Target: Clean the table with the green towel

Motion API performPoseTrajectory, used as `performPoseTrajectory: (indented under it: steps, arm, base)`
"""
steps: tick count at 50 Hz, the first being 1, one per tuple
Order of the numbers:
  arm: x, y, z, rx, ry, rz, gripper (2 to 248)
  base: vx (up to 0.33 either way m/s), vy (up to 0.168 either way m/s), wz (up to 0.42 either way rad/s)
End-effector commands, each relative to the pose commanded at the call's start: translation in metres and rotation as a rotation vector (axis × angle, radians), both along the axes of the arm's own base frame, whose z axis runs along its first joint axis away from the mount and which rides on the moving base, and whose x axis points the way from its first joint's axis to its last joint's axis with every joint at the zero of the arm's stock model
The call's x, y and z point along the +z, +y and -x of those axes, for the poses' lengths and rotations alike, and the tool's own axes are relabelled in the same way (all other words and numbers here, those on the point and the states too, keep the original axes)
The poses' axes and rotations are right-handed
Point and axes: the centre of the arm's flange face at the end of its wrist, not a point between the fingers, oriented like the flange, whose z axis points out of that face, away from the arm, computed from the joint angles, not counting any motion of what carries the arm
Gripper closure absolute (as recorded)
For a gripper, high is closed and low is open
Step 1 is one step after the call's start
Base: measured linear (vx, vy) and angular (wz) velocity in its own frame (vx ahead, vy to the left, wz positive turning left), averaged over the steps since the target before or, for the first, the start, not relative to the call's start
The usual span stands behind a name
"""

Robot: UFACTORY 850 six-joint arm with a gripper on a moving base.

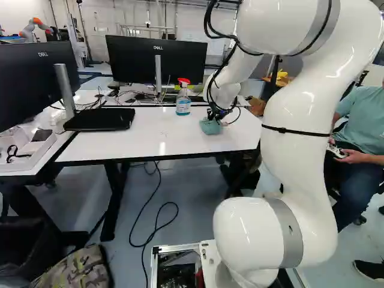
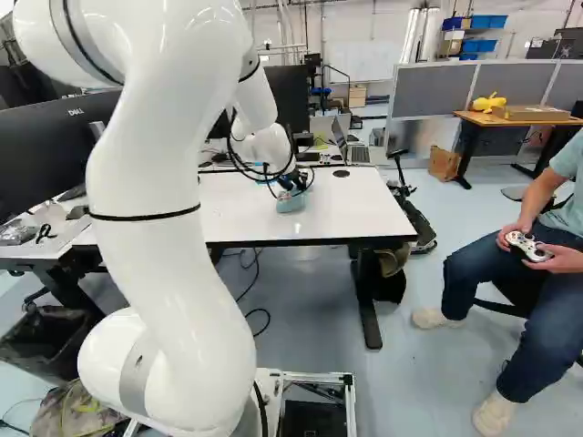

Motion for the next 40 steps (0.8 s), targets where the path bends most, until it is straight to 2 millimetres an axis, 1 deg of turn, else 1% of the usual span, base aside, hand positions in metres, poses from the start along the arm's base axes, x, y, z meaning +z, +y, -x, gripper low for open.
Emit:
performPoseTrajectory:
  steps: [13,25,32,40]
  arm:
    - [-0.002,0.005,-0.024,0.013,-0.015,0.002,193]
    - [-0.003,0.017,-0.044,0.036,-0.027,0.003,193]
    - [-0.004,0.028,-0.050,0.054,-0.031,0.003,193]
    - [-0.004,0.042,-0.051,0.075,-0.032,0.003,193]
  base:
    - [0.000,0.000,0.000]
    - [0.000,0.000,0.000]
    - [0.000,0.000,0.000]
    - [0.000,0.000,0.000]
